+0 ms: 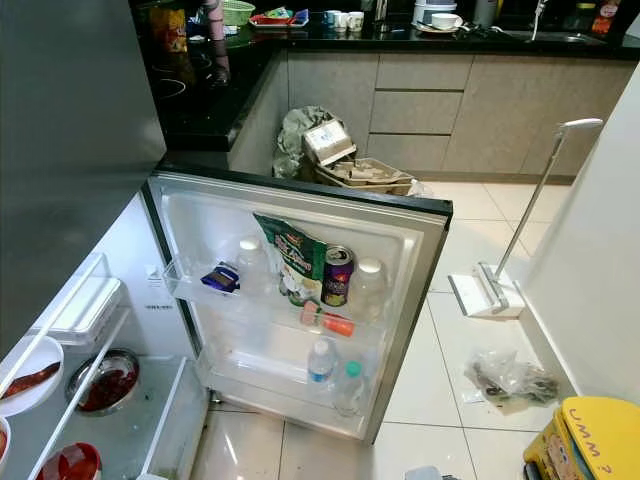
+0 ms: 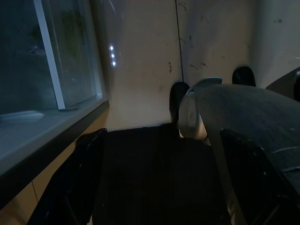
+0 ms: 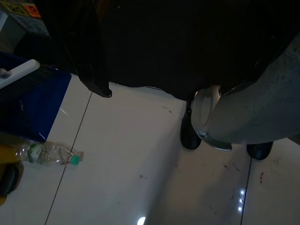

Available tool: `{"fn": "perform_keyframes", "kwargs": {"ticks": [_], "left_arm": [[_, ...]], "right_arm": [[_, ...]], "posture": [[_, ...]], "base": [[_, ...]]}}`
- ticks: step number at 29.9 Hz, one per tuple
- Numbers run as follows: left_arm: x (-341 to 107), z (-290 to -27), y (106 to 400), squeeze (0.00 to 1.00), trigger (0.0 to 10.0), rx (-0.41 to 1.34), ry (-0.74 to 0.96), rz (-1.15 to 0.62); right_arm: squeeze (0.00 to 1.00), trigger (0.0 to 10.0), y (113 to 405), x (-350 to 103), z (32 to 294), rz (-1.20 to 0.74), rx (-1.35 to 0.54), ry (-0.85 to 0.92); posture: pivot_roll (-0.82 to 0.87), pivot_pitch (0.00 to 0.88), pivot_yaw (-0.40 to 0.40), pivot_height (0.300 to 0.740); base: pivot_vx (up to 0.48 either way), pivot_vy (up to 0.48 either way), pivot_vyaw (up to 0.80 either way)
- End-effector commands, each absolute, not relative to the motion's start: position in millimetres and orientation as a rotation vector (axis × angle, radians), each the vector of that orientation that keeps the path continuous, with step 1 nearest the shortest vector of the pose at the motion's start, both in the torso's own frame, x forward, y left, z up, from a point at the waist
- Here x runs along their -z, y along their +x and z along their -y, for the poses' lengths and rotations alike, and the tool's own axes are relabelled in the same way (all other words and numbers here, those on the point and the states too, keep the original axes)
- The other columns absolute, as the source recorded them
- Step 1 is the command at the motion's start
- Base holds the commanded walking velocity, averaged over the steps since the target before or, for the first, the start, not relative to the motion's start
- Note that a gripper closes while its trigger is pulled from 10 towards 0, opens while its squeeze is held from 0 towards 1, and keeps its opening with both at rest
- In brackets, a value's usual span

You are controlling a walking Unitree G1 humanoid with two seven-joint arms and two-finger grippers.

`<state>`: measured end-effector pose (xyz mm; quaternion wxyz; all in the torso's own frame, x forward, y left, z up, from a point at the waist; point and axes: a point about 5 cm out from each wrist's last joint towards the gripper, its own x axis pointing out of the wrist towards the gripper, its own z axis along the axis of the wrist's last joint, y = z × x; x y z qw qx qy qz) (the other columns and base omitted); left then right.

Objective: Restocking fridge

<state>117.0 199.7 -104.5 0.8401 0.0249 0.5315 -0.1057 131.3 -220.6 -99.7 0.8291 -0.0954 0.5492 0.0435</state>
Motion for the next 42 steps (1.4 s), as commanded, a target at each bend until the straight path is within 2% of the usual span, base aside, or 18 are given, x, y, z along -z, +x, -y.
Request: {"fn": "perform_keyframes", "kwargs": {"ticks": [1,11,14,30,42], "left_arm": [[104.6,-193.8,120.3,0.00,10.0,0.235,0.034,-1.124],[106.5,-190.6,116.0,0.00,10.0,0.217,-0.009,-1.138],[107.3,-191.1,112.9,0.00,10.0,0.217,-0.012,-1.148],[107.0,-189.5,114.0,0.00,10.0,0.227,-0.020,-1.143],[107.6,-187.9,112.4,0.00,10.0,0.225,-0.029,-1.143]], "right_arm": [[0.00,10.0,133.8,99.2,219.5,-1.167,-0.106,-0.214],[0.00,10.0,129.9,101.4,215.2,-1.183,-0.136,-0.237],[0.00,10.0,127.8,101.8,215.0,-1.183,-0.139,-0.196],[0.00,10.0,120.9,103.7,216.4,-1.208,-0.136,-0.175],[0.00,10.0,117.2,103.7,222.7,-1.210,-0.103,-0.211]], "posture": [[0.02,0.000,-0.028,0.740],[0.02,0.000,-0.031,0.740],[0.02,0.000,-0.031,0.740],[0.01,0.000,-0.026,0.740],[0.00,0.000,-0.030,0.740]], "base": [[0.000,-0.480,0.00],[0.000,-0.480,0.00],[0.000,-0.480,0.00],[0.000,-0.460,0.74],[0.000,0.000,0.12]]}}
